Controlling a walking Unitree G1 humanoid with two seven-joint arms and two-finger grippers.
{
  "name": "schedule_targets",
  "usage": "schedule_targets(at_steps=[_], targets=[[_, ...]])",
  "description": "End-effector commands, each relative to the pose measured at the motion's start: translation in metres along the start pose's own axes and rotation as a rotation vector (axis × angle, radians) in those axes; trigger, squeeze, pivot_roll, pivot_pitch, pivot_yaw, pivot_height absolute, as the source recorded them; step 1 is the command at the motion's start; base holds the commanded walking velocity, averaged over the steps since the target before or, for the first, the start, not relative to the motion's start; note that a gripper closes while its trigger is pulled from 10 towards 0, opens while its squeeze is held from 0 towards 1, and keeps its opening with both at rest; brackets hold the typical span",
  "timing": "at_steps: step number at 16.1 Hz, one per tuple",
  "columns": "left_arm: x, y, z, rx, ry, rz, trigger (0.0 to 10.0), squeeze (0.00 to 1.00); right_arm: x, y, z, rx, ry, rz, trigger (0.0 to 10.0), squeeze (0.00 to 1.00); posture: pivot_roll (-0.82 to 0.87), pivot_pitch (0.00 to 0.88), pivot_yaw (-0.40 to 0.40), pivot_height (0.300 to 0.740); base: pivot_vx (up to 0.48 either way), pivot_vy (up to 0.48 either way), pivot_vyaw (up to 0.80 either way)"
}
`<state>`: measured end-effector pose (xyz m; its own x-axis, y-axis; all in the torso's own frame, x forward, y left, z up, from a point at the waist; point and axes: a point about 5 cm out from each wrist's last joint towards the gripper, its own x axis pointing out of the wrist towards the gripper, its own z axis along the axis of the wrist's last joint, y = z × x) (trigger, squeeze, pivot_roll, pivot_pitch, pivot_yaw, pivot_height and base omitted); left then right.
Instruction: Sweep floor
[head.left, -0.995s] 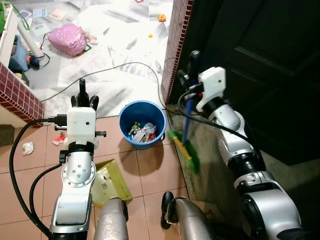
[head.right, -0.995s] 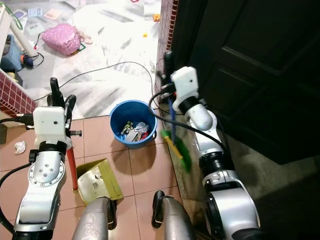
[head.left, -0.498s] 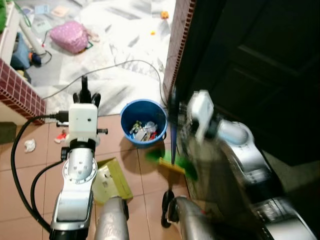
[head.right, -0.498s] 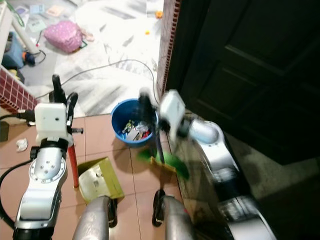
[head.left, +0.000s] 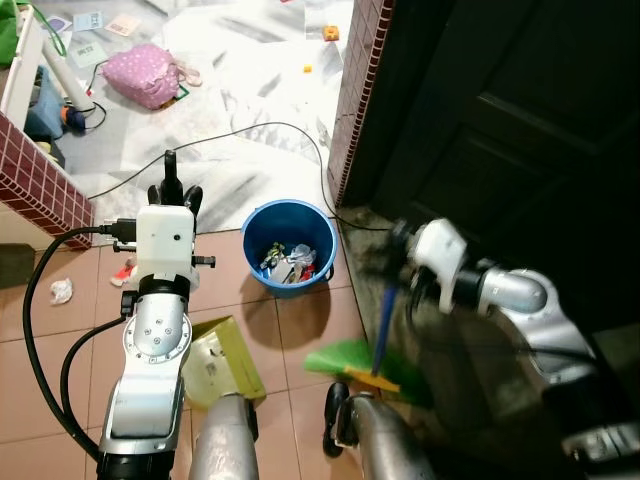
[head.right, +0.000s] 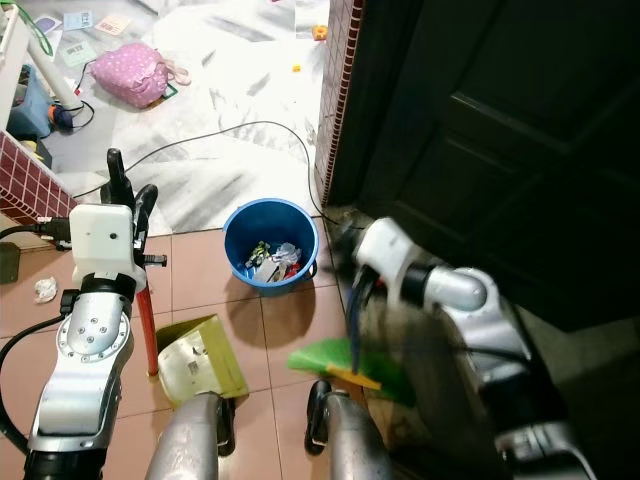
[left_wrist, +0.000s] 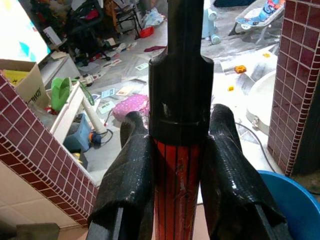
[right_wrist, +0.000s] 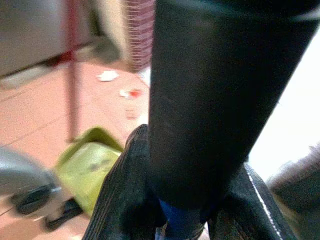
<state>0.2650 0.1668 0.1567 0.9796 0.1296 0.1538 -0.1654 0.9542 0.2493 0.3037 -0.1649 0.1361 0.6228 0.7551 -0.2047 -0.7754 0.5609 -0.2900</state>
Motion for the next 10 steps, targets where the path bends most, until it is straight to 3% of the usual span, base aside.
schedule_targets(at_steps=[1,5,6,10], targets=[[0.000,-0.001,-0.003,0.005,0.013,-0.013,10.0,0.00,-0.009,-0.021,0.005,-0.135,0.016,-0.190,10.0,0.00,0.03,0.280,-0.032,0.740,0.000,0.000,0.00],[-0.002,0.001,-0.004,0.007,0.018,-0.011,10.0,0.00,-0.005,-0.038,0.018,-0.245,-0.041,-0.351,10.0,0.00,0.05,0.290,-0.035,0.740,0.000,0.000,0.00],[-0.003,0.003,-0.005,0.010,0.022,-0.007,10.0,0.00,-0.004,-0.048,0.024,-0.274,-0.045,-0.430,10.0,0.00,0.05,0.289,-0.037,0.740,0.000,0.000,0.00],[-0.002,0.003,-0.004,0.009,0.024,-0.004,10.0,0.00,-0.006,-0.065,0.022,-0.309,0.021,-0.581,10.0,0.00,0.05,0.290,-0.037,0.740,0.000,0.000,0.00]])
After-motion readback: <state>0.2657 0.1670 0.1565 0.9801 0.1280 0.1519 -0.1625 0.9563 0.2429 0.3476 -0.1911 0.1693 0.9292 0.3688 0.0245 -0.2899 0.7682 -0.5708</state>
